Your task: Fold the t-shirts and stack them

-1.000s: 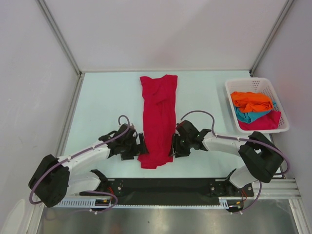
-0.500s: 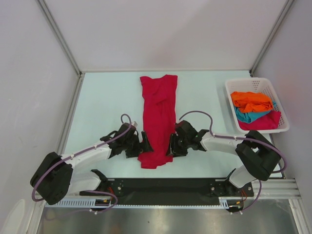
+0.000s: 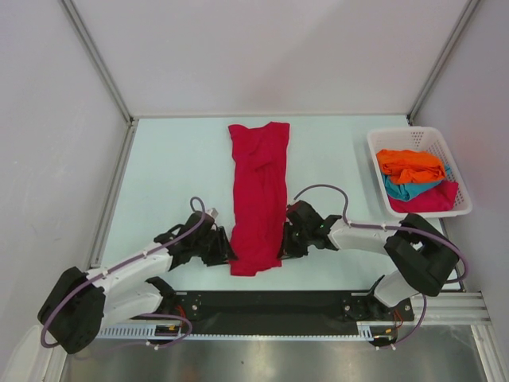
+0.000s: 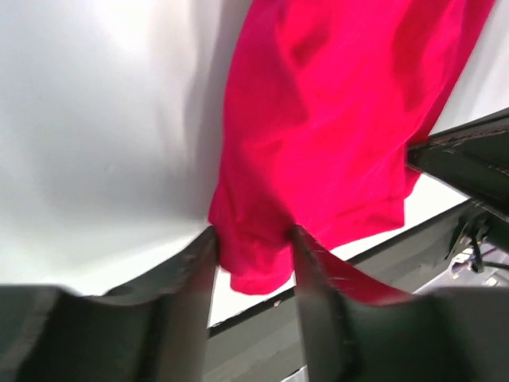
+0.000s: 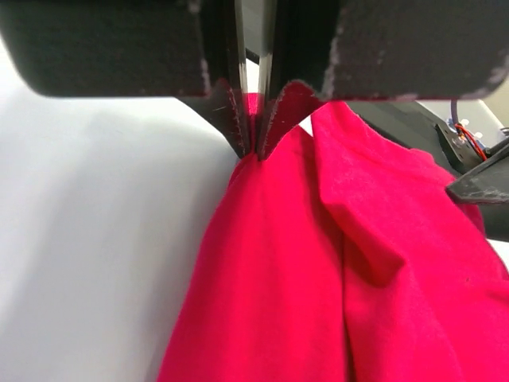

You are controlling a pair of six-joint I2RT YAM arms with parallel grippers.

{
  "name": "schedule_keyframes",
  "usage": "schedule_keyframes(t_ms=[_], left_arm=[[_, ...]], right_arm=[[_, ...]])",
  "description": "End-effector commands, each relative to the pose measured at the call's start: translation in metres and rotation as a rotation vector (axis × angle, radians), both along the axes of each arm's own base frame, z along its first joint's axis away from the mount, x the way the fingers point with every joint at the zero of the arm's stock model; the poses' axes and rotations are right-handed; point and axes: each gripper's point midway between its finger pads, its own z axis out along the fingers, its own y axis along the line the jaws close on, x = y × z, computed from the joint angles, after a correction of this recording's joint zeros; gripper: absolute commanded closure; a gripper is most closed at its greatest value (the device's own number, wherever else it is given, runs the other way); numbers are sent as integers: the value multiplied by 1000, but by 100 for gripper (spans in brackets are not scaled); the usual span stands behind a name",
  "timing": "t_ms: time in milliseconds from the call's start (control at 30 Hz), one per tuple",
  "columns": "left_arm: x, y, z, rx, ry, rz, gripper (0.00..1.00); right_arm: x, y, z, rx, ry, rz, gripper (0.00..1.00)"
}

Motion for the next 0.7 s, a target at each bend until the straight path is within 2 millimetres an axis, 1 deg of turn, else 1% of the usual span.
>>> schedule_keyframes(t_ms=[0,67,100,167,200,267,333,400,433,500,533,600,633,667], left_arm=[[-9,-1,-6,-35,30,0,68],[-14,0,-14,-34,54,-5,81],[-13,-2,-14,-43,48,-8,92],[-15,-1,-22,-31,67,-5,95],[-13,-2,-23,-37,62,-6,97],[-15,-4,-25,-43,74,-14,100],[-15,-6,-21,-57,71,-19,100],[-15,-6,-12,-72,53,-18,100],[-15,-6,-9,-73,45,-15,100],[-17,-4,-1,-78,37,-17,100],[-18,-5,6,-94,23,-21,100],[-25,0,8,-90,44,-16,100],[-25,-1,16,-112,23,-18,100],[-31,2,16,-109,40,-17,100]], right_arm=[[-1,2,5,23,-26,-9,90],[-2,4,5,24,-27,-4,93],[-2,4,5,23,-25,-4,94],[-1,5,6,24,-27,-2,100],[-1,5,7,23,-30,3,100],[0,5,10,23,-33,3,100],[-1,6,15,23,-39,9,100],[-5,4,18,12,-41,17,100],[-5,5,25,20,-55,16,100],[-8,1,29,3,-58,17,100],[-9,2,37,18,-70,16,100],[-16,0,42,10,-70,24,100],[-18,0,46,15,-71,20,100],[-21,-3,50,10,-73,19,100]])
